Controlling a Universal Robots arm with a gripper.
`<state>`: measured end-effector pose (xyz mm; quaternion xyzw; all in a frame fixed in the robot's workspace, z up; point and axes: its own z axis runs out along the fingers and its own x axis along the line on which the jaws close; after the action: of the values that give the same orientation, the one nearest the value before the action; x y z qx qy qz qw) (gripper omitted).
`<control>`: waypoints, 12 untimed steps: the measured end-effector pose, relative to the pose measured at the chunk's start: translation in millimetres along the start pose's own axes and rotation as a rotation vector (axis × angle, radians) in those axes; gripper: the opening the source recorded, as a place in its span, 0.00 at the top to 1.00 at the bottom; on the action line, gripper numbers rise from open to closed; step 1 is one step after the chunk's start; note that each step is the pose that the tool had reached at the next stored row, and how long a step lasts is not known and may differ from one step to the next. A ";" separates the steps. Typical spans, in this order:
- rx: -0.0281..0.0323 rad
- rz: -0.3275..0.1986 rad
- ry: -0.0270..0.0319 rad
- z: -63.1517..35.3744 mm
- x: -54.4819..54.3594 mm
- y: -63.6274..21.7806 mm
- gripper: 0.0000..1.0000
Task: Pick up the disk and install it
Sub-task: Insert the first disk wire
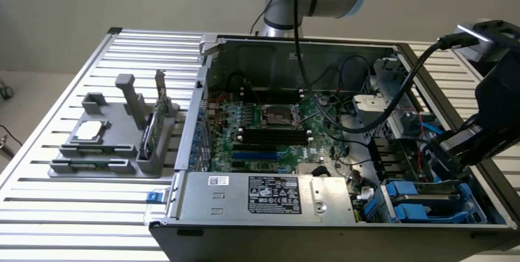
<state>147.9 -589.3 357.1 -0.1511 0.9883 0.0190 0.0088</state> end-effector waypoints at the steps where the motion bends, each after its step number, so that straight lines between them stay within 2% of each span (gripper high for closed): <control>1: 0.0003 0.016 -0.0006 0.0 0.0 0.0 0.89; 5: 0.0017 0.075 -0.0026 -3.1 -0.1 0.1 0.89; 12: 0.0038 0.162 -0.0057 -18.7 -0.4 0.6 0.89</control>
<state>147.9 -589.3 375.8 -0.0704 0.9973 0.0182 0.0104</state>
